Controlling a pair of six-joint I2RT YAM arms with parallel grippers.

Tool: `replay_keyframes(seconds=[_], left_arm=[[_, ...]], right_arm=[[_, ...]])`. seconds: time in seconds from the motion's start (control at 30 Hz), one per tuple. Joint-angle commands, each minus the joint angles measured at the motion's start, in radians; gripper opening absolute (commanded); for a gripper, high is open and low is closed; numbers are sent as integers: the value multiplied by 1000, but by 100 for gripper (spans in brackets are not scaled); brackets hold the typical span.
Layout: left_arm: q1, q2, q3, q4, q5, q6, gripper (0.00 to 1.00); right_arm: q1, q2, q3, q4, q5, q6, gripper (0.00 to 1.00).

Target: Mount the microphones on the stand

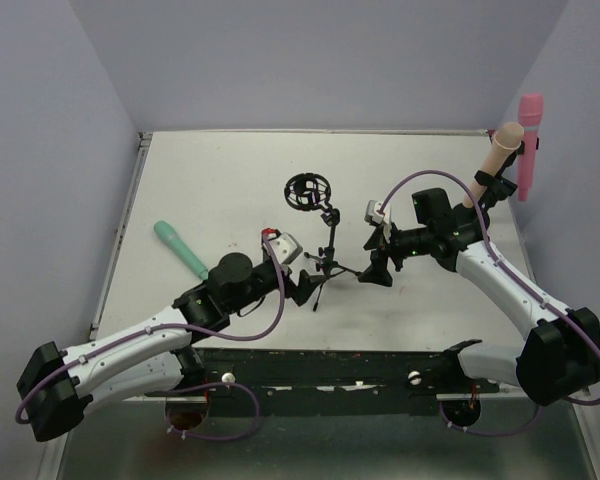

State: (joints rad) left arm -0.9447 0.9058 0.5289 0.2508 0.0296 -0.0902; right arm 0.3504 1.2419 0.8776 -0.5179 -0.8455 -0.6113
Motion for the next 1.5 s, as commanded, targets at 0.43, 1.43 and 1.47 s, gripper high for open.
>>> replay_keyframes(seconds=[0.43,1.43,1.47], left_arm=[[608,-315,-52,-324,33,-511,99],[1112,651,585,-907,-186,-692,86],[1113,679,611,-930,-203,-691,85]], right_arm=[[1,4,8,-14,11,-19,99],[1,-16,9,-24,-13,-19,100],[1,-18,9,-24,-13,-19,100]])
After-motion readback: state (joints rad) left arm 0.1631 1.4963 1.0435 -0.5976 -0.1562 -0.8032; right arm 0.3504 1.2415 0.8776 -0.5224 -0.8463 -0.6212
